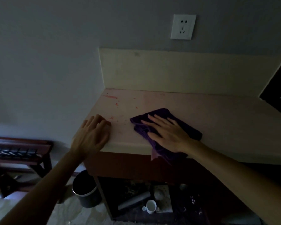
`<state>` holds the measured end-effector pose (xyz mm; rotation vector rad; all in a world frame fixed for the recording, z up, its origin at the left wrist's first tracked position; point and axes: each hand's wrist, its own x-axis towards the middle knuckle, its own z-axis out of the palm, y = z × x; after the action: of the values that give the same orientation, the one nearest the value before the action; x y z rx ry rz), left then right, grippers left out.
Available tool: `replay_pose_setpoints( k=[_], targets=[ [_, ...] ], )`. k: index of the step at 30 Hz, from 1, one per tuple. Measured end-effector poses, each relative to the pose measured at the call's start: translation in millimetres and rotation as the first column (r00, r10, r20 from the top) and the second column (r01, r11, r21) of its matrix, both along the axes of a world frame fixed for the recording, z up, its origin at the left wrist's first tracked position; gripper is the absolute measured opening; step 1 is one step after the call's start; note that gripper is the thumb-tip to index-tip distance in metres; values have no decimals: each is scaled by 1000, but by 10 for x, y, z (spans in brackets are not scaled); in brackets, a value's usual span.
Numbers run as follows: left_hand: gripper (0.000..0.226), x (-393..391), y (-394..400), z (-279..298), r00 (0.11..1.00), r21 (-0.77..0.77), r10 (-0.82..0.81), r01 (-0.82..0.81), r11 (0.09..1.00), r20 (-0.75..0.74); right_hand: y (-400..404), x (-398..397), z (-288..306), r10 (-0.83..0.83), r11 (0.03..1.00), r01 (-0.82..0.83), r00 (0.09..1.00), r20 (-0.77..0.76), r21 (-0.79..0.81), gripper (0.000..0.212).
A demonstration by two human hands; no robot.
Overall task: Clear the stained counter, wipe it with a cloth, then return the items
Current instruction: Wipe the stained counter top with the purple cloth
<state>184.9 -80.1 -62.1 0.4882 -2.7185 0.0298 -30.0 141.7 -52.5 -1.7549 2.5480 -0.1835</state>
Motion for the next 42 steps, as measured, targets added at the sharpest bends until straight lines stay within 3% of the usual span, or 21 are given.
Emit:
replay_pose_setpoints(
  k=[5,9,13,17,25,28,32,42],
  targets=[
    [44,-6,-54,-78,999,-18,-10,9,1000,-45,-840,-512,27,-65,997,64,998,16,39,57],
    [45,-13,-96,-83,1000,-49,0,1,999,26,-1661,-945,40,-153,988,152,988,12,40,58],
    [47,-18,-90,-72,998,-70,34,-30,997,51,-1984,-1068,28,-204,978,204,979,-12,51,58],
    [50,-10,-86,-65,999,-46,39,-37,998,31,-1733,-740,47,-182,982,181,983,3,55,56],
    [39,108,-75,-67,987,77,4,8,997,-162,-422,738,3,65,997,-66,998,-20,-37,53],
    [39,129,-139,-101,991,37,-41,46,998,-125,-327,835,0,44,998,-46,999,-28,-52,54],
    [38,139,-267,-73,993,-9,-68,68,998,-92,-693,520,31,50,999,-49,998,28,-20,56],
    [36,128,-351,-115,996,15,-21,22,1000,-87,-2519,-772,40,-132,990,133,990,-39,35,62]
  ],
)
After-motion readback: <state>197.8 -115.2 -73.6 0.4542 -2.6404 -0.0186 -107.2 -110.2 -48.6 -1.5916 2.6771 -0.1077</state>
